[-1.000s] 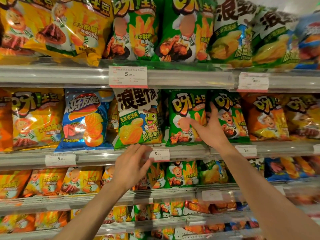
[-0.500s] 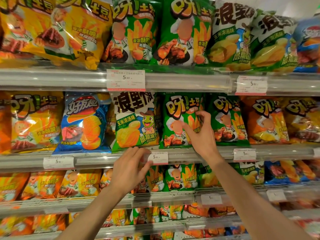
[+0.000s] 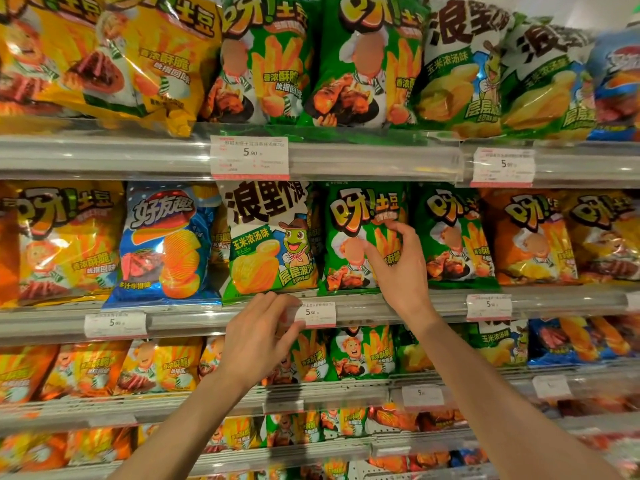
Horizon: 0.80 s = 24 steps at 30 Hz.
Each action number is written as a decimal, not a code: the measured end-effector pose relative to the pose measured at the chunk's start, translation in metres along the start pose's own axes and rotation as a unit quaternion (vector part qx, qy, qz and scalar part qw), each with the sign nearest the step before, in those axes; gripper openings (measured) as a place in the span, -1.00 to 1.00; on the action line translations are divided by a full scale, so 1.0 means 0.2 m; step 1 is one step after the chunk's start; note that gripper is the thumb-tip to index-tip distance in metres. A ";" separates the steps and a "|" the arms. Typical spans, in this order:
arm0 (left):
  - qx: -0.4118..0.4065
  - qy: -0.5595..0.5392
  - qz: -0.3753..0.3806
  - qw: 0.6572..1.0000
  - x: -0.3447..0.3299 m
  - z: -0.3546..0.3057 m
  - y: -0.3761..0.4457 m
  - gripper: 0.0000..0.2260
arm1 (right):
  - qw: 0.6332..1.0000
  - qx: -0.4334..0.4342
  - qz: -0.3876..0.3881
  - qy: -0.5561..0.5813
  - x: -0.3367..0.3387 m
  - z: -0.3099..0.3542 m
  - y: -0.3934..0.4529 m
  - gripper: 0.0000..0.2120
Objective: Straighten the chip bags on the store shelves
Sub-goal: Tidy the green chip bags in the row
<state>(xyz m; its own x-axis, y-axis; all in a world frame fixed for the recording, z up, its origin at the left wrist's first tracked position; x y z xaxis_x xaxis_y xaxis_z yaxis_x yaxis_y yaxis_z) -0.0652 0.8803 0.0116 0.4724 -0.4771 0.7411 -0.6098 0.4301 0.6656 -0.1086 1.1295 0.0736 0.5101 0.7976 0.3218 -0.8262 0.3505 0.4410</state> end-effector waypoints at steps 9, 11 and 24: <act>0.009 -0.013 0.008 1.000 0.00 0.00 0.00 -0.79 | 1.000 0.006 -0.006 -0.022 -0.02 0.00 -0.02 -0.45; 0.009 -0.014 0.008 1.000 0.01 -0.01 0.00 -0.78 | 0.999 0.000 -0.003 -0.032 -0.02 0.00 -0.03 -0.45; 0.011 -0.058 0.000 0.998 -0.02 0.00 -0.07 -0.69 | 0.991 0.017 -0.028 -0.133 -0.04 -0.05 -0.31 -0.30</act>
<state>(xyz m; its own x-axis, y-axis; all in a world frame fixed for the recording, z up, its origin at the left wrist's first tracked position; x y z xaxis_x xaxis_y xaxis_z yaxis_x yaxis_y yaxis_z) -0.0582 0.8765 -0.0005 0.3971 -0.5632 0.7247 -0.6238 0.4135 0.6632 -0.0649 1.1054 0.0362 0.6035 0.6178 0.5041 -0.7887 0.3696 0.4913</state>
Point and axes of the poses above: each hand's wrist, its own y-axis towards the middle knuckle, its own x-axis out of the back of the hand, z = x × y, the point moved 3 cm from there along y, towards the middle knuckle, and after that the axes turned 12 degrees about -x, right-handed, at the moved point
